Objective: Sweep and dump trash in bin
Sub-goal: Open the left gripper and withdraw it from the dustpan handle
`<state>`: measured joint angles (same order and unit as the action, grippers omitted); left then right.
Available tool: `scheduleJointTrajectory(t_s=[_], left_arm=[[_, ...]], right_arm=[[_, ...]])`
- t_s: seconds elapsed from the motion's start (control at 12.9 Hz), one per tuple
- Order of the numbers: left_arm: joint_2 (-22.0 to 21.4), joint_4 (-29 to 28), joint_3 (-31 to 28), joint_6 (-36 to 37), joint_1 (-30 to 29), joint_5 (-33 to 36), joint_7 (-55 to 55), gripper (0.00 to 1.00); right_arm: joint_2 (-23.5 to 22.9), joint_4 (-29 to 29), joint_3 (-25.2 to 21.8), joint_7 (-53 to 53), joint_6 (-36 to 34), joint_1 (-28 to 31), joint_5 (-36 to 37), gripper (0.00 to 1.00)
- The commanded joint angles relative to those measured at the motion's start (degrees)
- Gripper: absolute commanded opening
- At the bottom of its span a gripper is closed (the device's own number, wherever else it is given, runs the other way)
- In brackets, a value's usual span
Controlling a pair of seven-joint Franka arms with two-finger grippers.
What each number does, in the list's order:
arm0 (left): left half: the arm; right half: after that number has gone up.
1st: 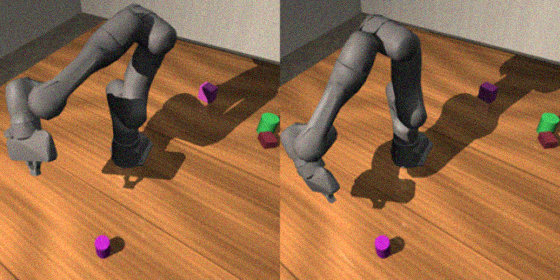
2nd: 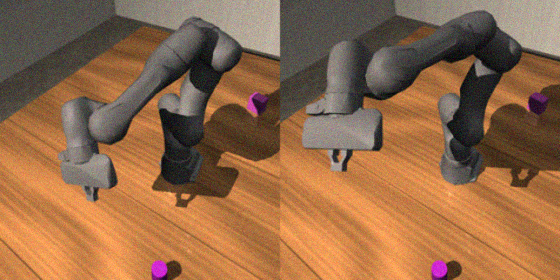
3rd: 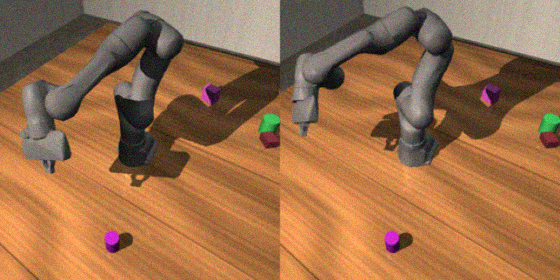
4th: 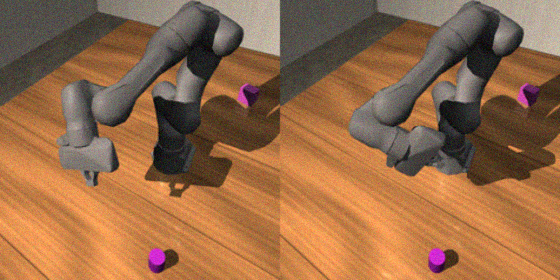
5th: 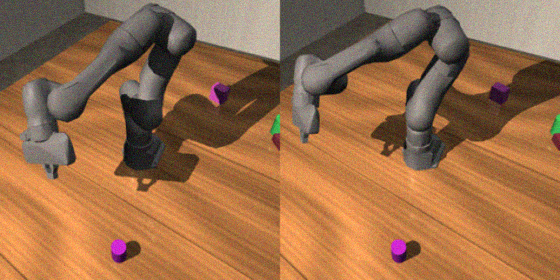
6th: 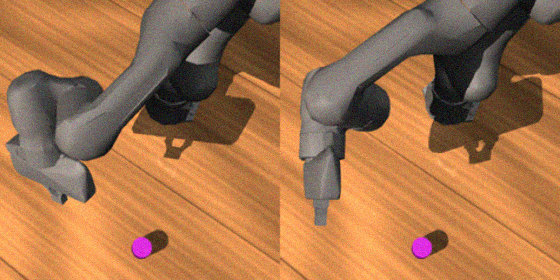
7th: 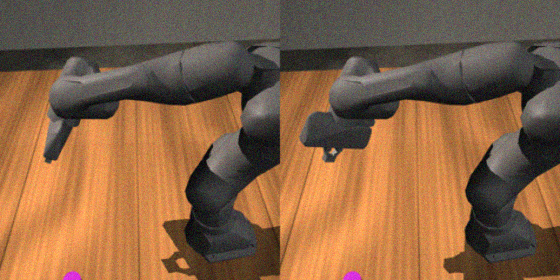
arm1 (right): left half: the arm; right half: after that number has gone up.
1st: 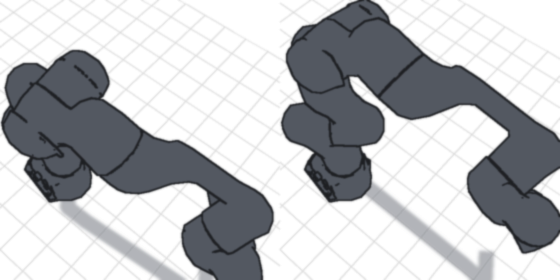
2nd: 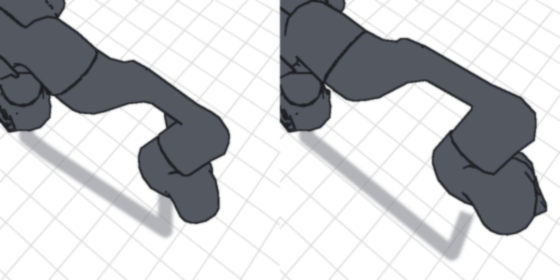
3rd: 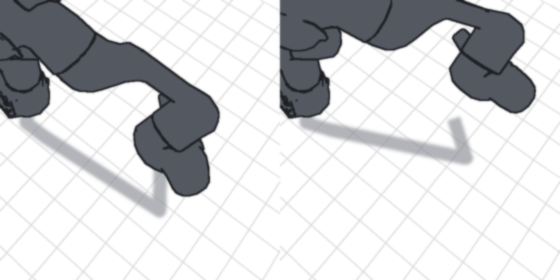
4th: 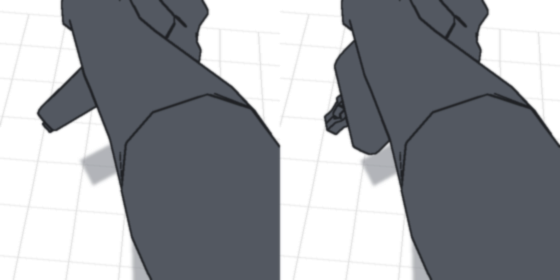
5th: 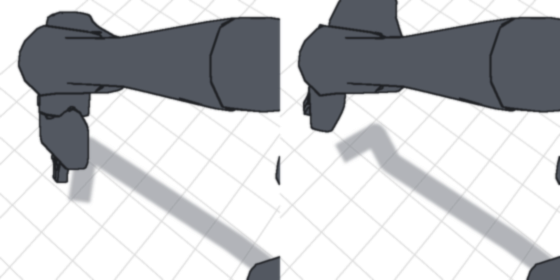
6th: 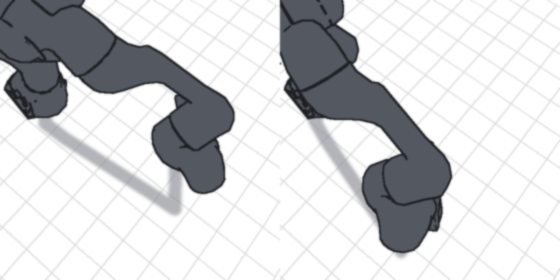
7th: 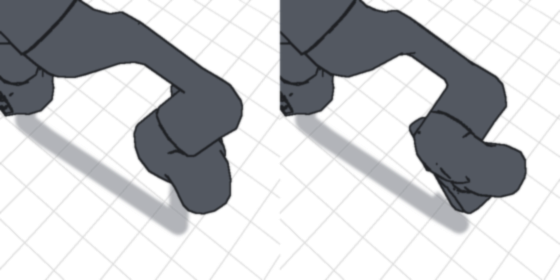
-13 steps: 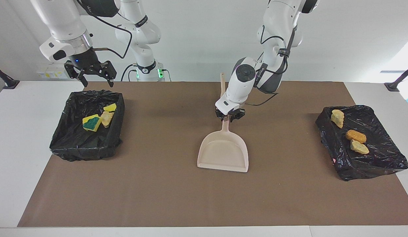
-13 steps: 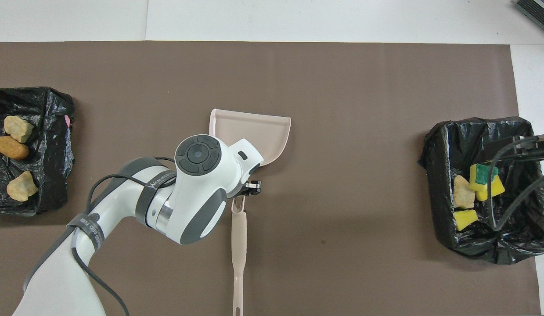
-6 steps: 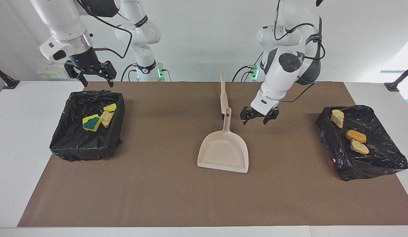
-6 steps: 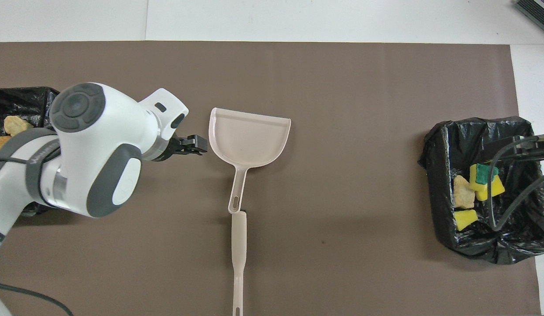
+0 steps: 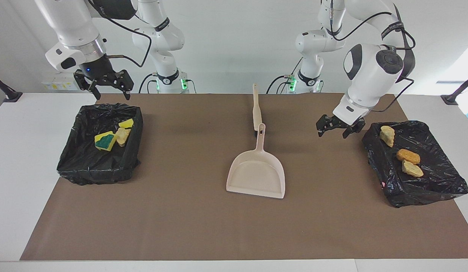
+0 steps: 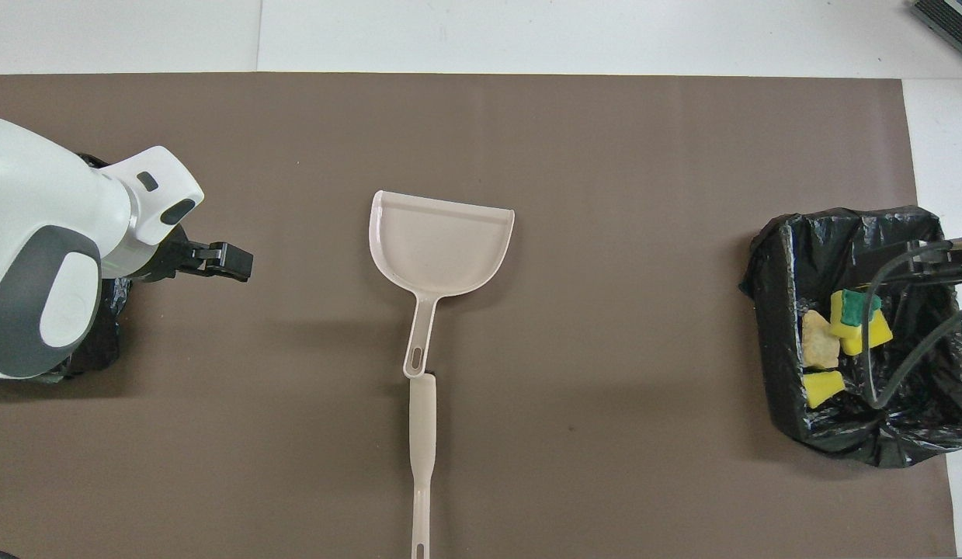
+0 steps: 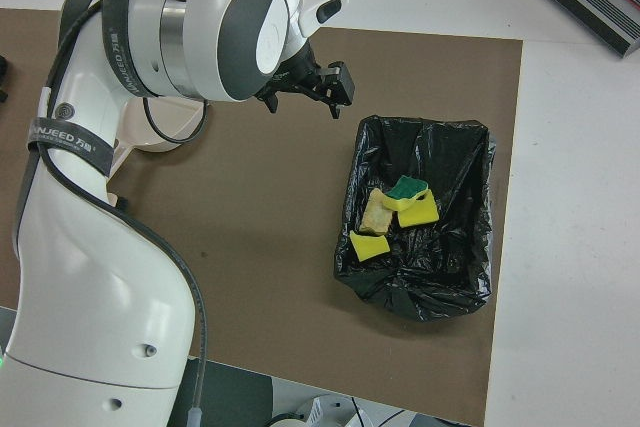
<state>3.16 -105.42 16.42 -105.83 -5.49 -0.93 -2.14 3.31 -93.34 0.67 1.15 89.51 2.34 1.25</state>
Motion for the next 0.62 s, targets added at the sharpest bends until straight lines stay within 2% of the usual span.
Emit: scheduleJointTrajectory(t_s=[0.0,0.31,0.54], left_arm=[[-0.7,7.39,-0.16,11.03,0.22,4.43,3.62,1.0],[-1.66,15.76,-2.71,23.54,-0.4,5.5,4.33,1.0],[-5.08,17.36,-3.06,25.93,-1.27,4.1,4.33,1.0]], right_arm=[[0.56,-0.8,0.03,-0.44,0.22,0.29,-1.16,1.0],[0.56,-0.8,0.03,-0.44,0.22,0.29,-1.16,1.0],[0.56,-0.8,0.03,-0.44,0.22,0.29,-1.16,1.0]])
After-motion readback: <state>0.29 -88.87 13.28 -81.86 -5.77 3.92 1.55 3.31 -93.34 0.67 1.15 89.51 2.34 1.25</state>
